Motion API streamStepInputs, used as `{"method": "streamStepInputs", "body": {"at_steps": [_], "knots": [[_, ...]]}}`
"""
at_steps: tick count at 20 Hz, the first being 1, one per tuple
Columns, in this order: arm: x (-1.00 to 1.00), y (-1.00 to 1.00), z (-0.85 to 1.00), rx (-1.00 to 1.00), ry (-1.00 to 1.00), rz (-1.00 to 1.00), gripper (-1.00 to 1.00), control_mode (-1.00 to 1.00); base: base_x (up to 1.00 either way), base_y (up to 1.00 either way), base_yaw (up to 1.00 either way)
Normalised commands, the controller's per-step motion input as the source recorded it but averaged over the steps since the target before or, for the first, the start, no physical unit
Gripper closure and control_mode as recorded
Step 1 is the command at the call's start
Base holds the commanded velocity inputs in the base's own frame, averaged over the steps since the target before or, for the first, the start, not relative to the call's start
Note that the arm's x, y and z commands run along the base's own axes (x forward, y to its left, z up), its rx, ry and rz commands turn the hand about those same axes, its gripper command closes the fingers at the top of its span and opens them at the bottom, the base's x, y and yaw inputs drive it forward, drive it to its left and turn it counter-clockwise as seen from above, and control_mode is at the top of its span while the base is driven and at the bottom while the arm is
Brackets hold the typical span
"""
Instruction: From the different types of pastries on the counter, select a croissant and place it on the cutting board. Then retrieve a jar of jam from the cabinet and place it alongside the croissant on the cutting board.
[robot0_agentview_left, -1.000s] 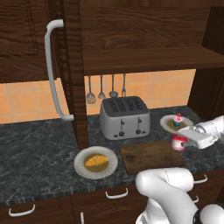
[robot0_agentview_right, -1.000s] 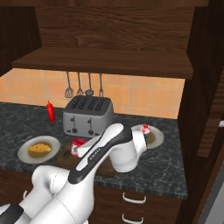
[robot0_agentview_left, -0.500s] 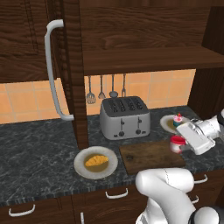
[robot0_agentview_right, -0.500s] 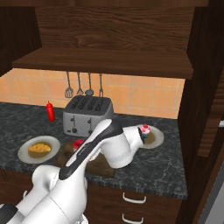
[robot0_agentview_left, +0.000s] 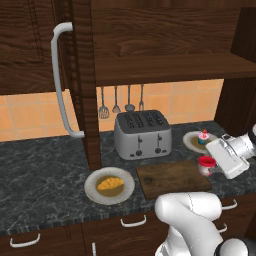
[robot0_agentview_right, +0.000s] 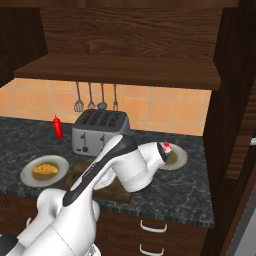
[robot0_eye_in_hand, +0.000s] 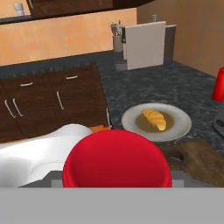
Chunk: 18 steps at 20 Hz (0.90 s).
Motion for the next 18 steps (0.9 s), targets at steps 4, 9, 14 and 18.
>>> {"method": "streamStepInputs", "body": {"at_steps": [4, 9, 14, 18], "knots": [[0.00, 0.00, -0.24, -0.06, -0.05, -0.02, 1.00, -1.00, 0.00, 0.00, 0.00], [0.02, 0.00, -0.29, -0.05, -0.05, -0.03, 1.00, -1.00, 0.00, 0.00, 0.00], [0.14, 0.00, -0.27, -0.01, -0.03, -0.02, 1.00, -1.00, 0.00, 0.00, 0.00], [0.25, 0.00, -0.31, 0.00, -0.01, -0.02, 1.00, -1.00, 0.00, 0.00, 0.00]]}}
